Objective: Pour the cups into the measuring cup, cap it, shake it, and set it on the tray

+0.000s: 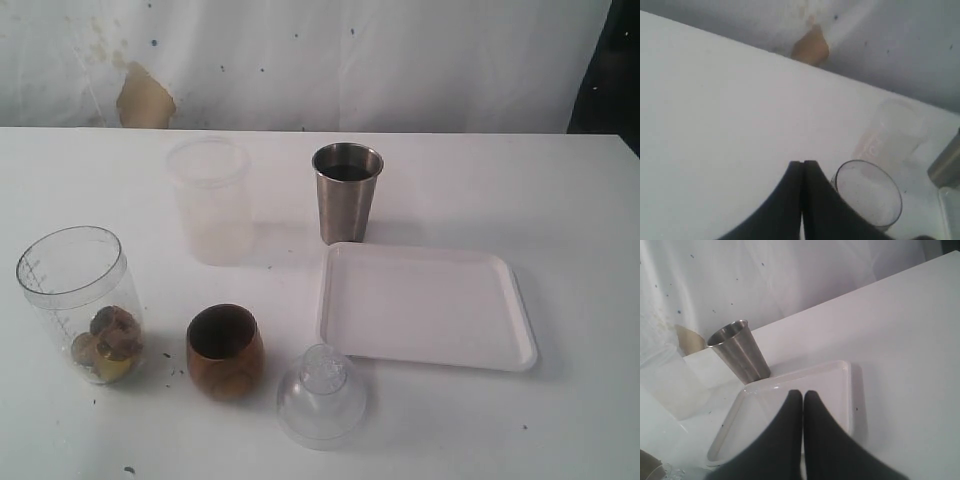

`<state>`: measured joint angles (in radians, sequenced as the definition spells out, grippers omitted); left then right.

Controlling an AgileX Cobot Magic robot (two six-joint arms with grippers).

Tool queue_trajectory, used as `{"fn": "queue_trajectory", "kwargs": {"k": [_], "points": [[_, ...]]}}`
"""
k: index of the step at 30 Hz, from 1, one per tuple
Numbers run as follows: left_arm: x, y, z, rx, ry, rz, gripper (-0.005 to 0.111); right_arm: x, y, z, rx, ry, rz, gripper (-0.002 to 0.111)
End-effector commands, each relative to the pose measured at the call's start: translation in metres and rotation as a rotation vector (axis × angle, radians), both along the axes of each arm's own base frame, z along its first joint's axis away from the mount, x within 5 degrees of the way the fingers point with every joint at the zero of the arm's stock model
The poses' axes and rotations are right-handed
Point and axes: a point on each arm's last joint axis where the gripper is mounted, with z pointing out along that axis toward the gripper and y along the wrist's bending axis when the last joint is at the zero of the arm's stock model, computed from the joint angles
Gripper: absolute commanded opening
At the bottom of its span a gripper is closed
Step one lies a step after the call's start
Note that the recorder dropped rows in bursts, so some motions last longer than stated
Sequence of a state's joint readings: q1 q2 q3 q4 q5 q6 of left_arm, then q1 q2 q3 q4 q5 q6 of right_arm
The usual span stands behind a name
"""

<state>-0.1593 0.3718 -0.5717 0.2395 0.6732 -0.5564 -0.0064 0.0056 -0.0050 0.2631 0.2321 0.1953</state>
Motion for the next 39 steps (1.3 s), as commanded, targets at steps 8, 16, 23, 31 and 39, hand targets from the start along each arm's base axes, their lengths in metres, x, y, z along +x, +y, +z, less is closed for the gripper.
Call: {"fn": "queue_trajectory", "kwargs": {"k": [8, 16, 23, 31, 39], "points": [[-0.047, 0.008, -0.031, -0.07, -0.318, 0.014, 0.0, 0.0, 0.0, -0.001, 0.0, -0.01, -0.007, 0.0], [-0.033, 0.001, -0.051, -0.066, -0.401, -0.048, 0.0, 0.0, 0.0, -0.001, 0.0, -0.01, -0.007, 0.0], [-0.017, -0.008, -0.098, -0.046, -0.424, -0.121, 0.0, 0.0, 0.0, -0.001, 0.0, -0.01, -0.007, 0.0], [-0.014, -0.004, -0.127, -0.022, -0.238, -0.076, 0.0, 0.0, 0.0, -0.001, 0.0, -0.01, -0.007, 0.0], [-0.015, -0.004, -0.128, -0.022, -0.229, -0.073, 0.0, 0.0, -0.001, 0.0, 0.0, -0.018, -0.009, 0.0]]}}
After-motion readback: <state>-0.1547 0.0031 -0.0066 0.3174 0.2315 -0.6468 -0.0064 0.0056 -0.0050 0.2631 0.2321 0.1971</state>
